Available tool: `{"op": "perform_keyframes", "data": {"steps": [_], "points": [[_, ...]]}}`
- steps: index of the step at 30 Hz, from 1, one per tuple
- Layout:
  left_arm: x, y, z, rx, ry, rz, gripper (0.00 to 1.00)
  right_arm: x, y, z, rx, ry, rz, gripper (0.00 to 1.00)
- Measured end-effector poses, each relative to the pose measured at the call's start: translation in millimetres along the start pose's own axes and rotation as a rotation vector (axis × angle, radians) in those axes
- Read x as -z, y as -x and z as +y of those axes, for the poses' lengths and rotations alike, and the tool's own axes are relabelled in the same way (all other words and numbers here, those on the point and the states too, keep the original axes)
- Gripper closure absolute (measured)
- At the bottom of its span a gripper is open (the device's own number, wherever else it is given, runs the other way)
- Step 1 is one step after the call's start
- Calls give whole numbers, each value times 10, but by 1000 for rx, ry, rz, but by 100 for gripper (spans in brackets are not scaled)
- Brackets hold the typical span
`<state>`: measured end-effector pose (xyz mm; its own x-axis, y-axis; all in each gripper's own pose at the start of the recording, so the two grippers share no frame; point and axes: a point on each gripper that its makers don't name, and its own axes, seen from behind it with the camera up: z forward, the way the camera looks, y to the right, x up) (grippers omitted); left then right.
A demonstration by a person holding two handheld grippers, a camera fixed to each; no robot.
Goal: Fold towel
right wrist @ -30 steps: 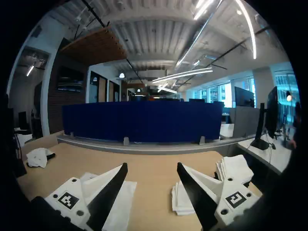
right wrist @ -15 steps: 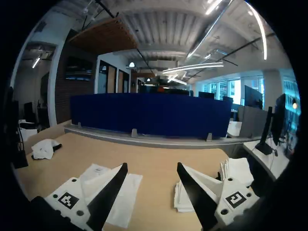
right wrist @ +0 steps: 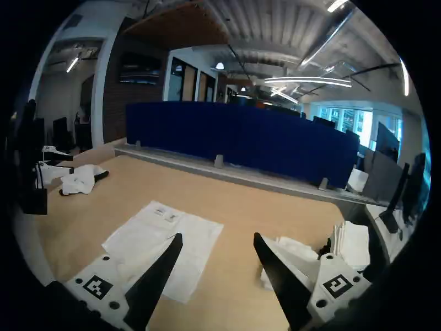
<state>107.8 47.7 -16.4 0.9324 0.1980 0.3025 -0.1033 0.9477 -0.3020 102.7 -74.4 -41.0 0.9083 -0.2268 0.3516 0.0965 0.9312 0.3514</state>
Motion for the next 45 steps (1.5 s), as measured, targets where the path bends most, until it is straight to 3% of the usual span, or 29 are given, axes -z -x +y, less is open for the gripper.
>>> {"op": "perform_keyframes", "data": {"steps": [12,21,27,36,45], "points": [[-53,262,201,-7,89,-85,3,-87,270,-193,22,-75,-87,0],[-86,409,306,-4,134,-119,3,-121,364,-292,51,-104,-126,0],[-126,550,444,-10,175,-138,3,-180,525,-368,65,-123,-154,0],[-263,883,670,-20,232,-193,3,-306,887,-480,80,-158,-206,0],[-447,1260,803,-41,268,-256,3,-476,1199,-563,73,-184,-246,0]]}}
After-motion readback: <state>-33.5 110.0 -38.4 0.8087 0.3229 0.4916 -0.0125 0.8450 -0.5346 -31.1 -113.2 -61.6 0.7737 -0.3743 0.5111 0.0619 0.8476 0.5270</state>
